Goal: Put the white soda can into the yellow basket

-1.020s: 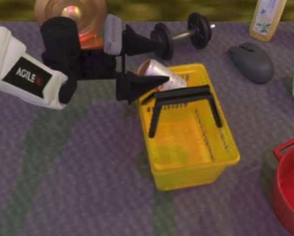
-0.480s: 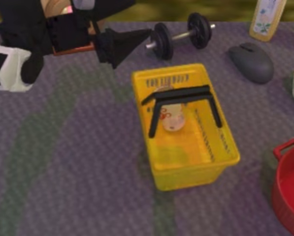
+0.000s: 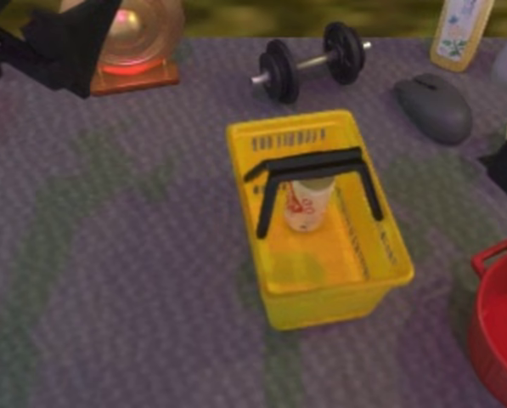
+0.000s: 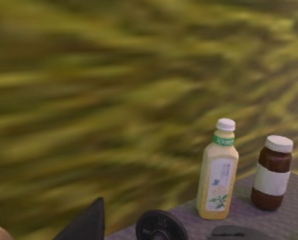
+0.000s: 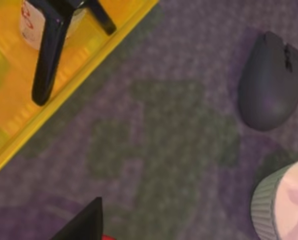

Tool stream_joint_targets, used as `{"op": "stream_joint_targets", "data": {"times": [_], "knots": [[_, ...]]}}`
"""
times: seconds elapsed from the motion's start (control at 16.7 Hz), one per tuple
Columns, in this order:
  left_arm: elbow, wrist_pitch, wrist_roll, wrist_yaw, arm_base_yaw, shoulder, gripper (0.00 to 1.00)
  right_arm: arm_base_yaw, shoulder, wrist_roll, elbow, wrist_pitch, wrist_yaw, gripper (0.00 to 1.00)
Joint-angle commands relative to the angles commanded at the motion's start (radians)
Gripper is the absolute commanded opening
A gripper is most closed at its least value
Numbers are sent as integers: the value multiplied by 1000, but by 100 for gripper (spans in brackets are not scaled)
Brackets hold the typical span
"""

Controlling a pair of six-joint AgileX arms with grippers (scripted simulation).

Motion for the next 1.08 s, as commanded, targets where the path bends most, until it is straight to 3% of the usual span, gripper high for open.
{"op": "stream_joint_targets", "data": {"times": [0.36, 0.6, 0.84, 1.08], "knots": [[-404, -290, 25, -338, 71, -675, 100, 165, 627, -278, 627, -393, 2, 100], [-622, -427, 66, -518, 100, -1001, 100, 246, 932, -416, 934, -592, 4, 100], [-728, -483, 98, -609, 112, -1163, 100, 288, 1086, -488, 1080, -699, 5, 100], [-738, -487, 102, -617, 113, -1179, 100, 293, 1102, -496, 1094, -711, 5, 100]]}}
